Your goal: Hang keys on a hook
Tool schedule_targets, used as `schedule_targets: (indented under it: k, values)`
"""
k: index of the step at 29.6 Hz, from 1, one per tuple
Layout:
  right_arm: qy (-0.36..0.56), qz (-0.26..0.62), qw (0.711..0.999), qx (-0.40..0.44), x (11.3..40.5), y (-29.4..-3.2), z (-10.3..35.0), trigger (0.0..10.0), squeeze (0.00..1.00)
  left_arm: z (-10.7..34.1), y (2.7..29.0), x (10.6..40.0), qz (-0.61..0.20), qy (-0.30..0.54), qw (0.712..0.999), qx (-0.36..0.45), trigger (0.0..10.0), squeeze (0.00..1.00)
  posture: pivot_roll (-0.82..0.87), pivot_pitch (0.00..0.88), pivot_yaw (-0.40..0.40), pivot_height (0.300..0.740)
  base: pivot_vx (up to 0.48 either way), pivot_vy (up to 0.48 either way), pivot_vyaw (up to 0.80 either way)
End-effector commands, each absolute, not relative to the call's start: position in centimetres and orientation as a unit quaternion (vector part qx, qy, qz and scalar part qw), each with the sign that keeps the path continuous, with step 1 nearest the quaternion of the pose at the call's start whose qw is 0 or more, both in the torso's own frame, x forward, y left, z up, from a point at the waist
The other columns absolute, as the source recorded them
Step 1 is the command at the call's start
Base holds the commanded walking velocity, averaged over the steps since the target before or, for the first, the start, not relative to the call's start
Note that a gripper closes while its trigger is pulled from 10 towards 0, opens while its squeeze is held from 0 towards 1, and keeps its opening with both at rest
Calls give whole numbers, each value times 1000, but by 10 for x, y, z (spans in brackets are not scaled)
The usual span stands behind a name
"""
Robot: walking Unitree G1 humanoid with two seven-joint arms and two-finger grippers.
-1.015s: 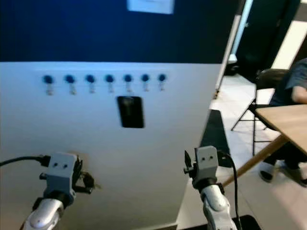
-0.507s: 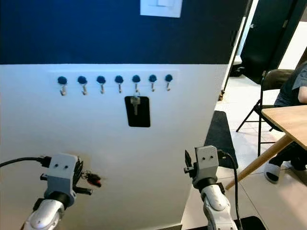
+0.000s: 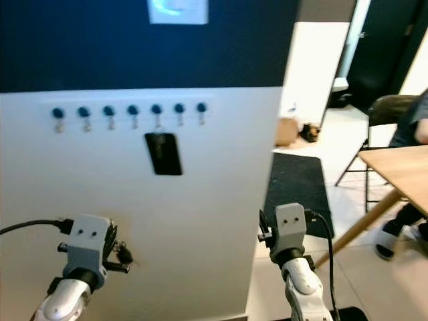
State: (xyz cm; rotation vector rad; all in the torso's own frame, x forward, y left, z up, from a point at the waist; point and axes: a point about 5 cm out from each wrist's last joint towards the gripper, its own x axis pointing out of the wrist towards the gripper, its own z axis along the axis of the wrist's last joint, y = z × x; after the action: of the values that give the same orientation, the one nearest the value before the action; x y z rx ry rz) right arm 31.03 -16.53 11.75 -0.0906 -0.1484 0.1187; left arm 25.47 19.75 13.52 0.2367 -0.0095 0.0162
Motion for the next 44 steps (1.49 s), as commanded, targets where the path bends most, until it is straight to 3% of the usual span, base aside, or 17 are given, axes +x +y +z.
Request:
schedule_targets:
  k: [1,12,17,26,32,37,39,44]
  values:
    - [-67,60,995,-39,308,-163,114,10000,0,135,199,255,14,-3,992,123,10000,0,128,60,-17,740,0,0,0]
    - [-72,70,994,-44,310,-158,116,10000,0,145,205,258,42,-20,987,155,10000,0,130,61,-21,740,0,0,0]
    - [-89,101,988,-70,308,-148,121,10000,0,166,220,254,84,-55,979,179,10000,0,138,82,-23,740,0,0,0]
    - [-109,149,981,-55,304,-127,132,10000,0,210,227,223,94,-125,955,250,10000,0,180,95,-44,740,0,0,0]
    - [-105,182,977,-42,311,-108,132,10000,0,291,228,224,139,-249,901,327,10000,0,226,92,-77,740,0,0,0]
    - [-112,189,975,-38,315,-101,137,10000,0,306,225,235,155,-261,880,365,10000,0,224,91,-75,740,0,0,0]
    - [-117,191,974,-33,316,-97,142,10000,0,314,225,243,176,-244,848,436,10000,0,208,93,-61,740,0,0,0]
    - [-109,179,977,-32,312,-105,137,10000,0,309,227,240,150,-214,839,478,10000,0,206,96,-52,740,0,0,0]
